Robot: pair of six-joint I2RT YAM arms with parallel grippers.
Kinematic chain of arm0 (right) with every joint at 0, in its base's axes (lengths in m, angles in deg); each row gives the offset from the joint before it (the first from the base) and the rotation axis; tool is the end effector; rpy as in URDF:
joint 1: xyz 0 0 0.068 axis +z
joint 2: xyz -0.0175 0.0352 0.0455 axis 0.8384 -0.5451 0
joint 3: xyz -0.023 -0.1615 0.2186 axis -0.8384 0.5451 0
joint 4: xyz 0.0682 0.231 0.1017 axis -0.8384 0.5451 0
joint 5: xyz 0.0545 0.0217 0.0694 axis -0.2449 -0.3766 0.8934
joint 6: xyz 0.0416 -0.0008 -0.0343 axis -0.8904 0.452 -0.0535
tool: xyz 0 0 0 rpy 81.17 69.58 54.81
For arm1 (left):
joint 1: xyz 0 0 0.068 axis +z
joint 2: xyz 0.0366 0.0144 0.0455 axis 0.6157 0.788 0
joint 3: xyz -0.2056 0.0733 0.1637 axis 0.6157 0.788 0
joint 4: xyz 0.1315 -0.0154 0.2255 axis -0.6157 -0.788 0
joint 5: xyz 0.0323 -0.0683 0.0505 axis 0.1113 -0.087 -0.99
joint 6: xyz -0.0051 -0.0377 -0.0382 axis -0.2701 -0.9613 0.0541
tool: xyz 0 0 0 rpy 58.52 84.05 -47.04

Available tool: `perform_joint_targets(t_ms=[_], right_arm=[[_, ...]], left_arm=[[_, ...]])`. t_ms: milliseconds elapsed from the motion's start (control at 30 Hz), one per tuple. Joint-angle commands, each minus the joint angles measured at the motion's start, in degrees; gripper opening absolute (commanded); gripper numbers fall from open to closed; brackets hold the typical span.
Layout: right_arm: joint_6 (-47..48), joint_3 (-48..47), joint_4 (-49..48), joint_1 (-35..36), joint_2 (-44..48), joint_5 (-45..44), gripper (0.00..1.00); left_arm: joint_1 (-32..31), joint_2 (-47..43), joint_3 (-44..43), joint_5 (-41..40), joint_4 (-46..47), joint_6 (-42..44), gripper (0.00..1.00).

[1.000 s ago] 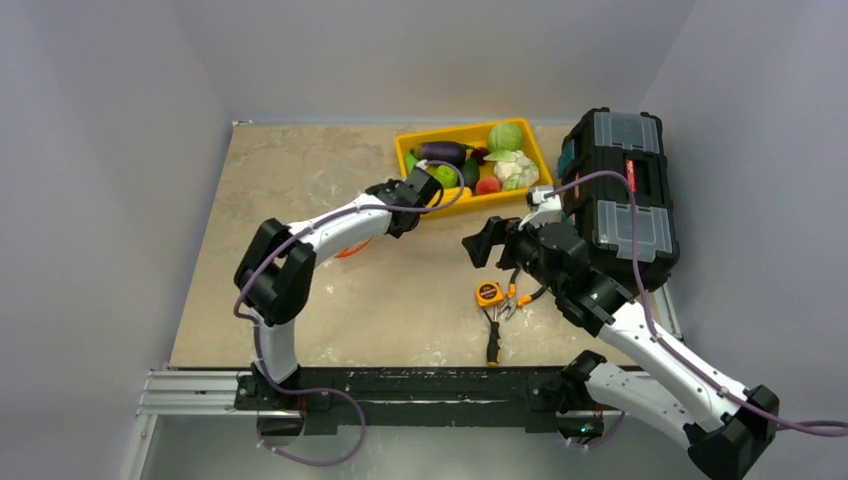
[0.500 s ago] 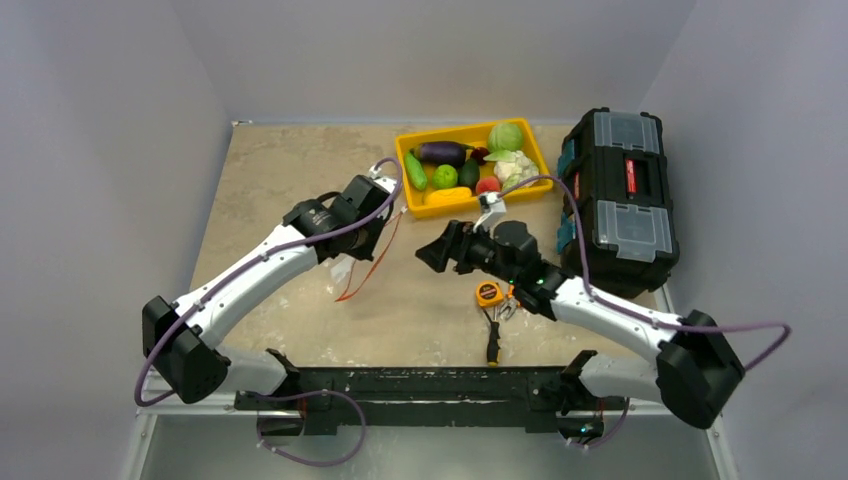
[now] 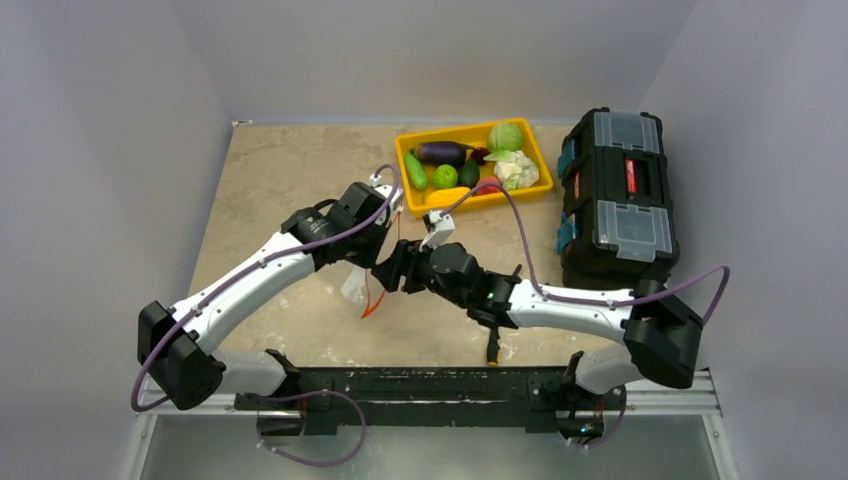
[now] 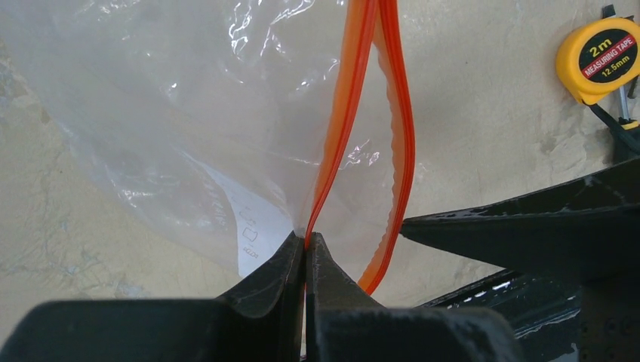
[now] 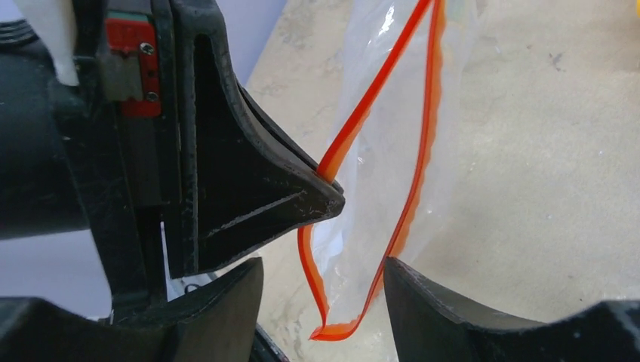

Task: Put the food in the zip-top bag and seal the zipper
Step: Open the zipper of the food storage bag at the center of the board.

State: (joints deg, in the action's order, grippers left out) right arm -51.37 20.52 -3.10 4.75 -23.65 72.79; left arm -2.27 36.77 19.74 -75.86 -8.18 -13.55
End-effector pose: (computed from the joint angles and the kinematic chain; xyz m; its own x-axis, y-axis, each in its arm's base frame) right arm 0.1545 0.2736 0.2581 -0.6376 0.2839 -0.7162 -0.4706 0.5925 0.6538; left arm 0.2036 -0.1658 0.3076 -0.7714 0.2965 -0.5631 0.3807 0.9240 -0.0349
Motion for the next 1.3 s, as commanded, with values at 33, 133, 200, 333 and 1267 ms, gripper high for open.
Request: perform_joint_targets(t_ms=[33, 133, 200, 333, 1267], right_arm=[[-1.4, -8.3, 9.0, 3.5, -3.4, -17.2, 0.57], [-0.9, -10.3, 11.1, 4.0, -5.0, -19.5, 0.53], [-0.9, -11.7, 12.7, 4.3, -6.2, -20.7, 0.5], [-1.2, -13.1, 14.8, 4.9, -7.3, -22.8, 0.47], [-0.1, -16.5, 12.8, 5.0, -6.0, -8.3, 0.0]], left_arm=[[-0.1, -1.5, -0.1, 0.8, 1.8, -1.8, 0.0], [-0.1, -2.1, 0.1, 0.8, 1.9, -2.1, 0.0], [-0.1, -2.4, 0.3, 0.8, 2.0, -2.1, 0.0], [-0.1, -2.9, 0.5, 0.4, 2.0, -2.1, 0.0], [-3.2, -8.9, 1.8, -14.6, -2.0, 0.8, 0.4]])
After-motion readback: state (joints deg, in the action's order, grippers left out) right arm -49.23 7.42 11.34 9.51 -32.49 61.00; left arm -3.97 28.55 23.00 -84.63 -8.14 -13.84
